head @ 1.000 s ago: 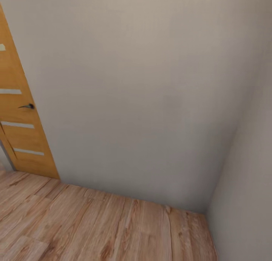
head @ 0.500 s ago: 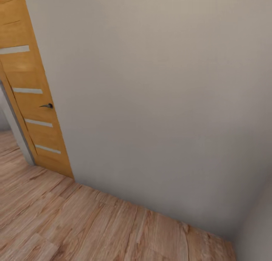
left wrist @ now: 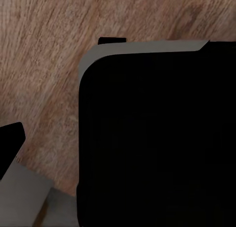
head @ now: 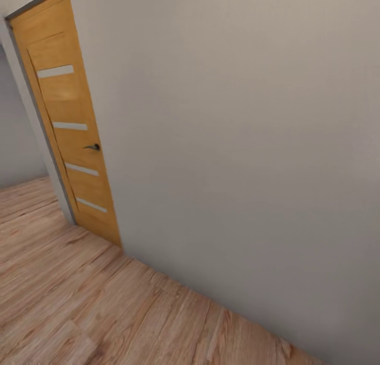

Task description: Move the two storage containers from the living room to the garage. In the garage, place one container on the floor and stack the other container on top of it (either order is fine).

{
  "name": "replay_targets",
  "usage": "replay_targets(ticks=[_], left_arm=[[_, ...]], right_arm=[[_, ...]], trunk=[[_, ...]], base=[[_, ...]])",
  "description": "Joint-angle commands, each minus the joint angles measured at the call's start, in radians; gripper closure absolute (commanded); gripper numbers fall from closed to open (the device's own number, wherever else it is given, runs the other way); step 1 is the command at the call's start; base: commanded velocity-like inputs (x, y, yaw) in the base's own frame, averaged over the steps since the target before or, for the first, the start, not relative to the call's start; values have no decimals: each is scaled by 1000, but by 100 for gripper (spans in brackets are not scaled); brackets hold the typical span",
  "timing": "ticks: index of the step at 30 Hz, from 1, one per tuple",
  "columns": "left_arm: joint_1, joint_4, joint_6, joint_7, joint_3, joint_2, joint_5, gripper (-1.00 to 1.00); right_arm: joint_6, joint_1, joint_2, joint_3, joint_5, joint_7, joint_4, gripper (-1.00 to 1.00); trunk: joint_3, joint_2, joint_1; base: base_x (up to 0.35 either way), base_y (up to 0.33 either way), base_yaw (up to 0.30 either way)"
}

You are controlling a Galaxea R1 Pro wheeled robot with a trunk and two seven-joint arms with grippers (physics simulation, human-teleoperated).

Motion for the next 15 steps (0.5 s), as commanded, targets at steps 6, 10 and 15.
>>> replay_targets(ticks=[6,10,15], left_arm=[[0,0,-2,0,1,0,2,-100],[0,-1,-2,0,1,0,2,-100],[0,-1,-2,0,1,0,2,-100]], right_arm=[[-7,-1,0,8,-11,6,3,-100],[-13,-1,1,8,-11,-4,3,-100],[-18,-1,5,8,-15,-54,3,-100]], trunk=[[-1,-1,0],[-1,-1,0],[-1,-1,0]], base=[[41,0,270],[4,0,270],[1,0,270]])
